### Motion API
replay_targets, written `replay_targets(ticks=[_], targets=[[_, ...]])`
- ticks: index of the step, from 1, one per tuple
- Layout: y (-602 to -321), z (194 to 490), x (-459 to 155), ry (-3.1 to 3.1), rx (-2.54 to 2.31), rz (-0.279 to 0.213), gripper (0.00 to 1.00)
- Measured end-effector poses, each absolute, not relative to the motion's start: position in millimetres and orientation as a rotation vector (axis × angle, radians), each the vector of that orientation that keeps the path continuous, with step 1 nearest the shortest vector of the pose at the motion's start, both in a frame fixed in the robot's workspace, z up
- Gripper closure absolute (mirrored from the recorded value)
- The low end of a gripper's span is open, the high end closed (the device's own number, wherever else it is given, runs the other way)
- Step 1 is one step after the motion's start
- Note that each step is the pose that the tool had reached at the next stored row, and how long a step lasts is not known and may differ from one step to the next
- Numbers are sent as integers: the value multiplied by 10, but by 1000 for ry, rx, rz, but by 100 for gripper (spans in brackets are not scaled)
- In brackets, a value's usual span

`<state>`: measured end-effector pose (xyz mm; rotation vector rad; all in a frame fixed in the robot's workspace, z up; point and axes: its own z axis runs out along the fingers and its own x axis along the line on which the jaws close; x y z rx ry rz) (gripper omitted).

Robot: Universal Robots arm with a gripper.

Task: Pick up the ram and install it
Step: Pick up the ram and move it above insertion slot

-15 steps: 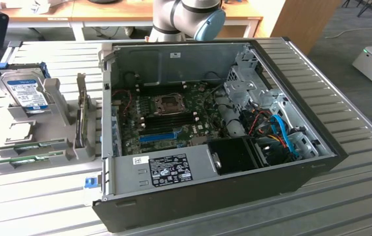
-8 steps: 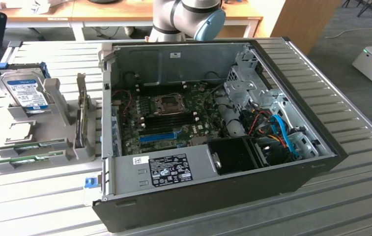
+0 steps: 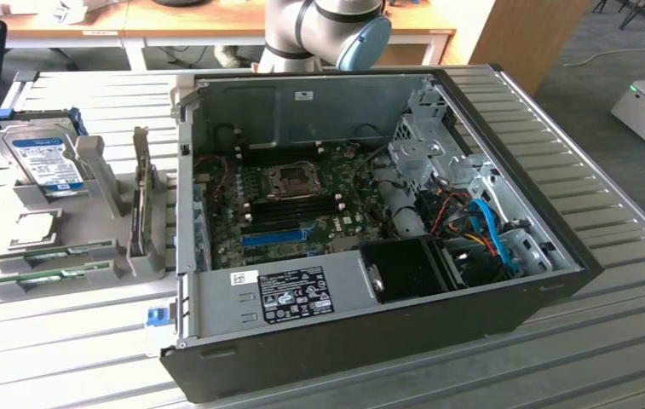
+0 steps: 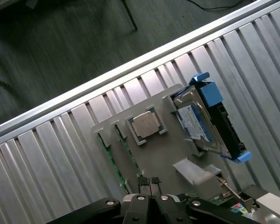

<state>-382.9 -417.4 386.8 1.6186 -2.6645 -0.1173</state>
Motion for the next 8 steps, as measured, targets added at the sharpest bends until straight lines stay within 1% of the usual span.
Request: replay_targets(ticks=[8], targets=[[-4174,3868,-3829,-2588,1737,-124,90]])
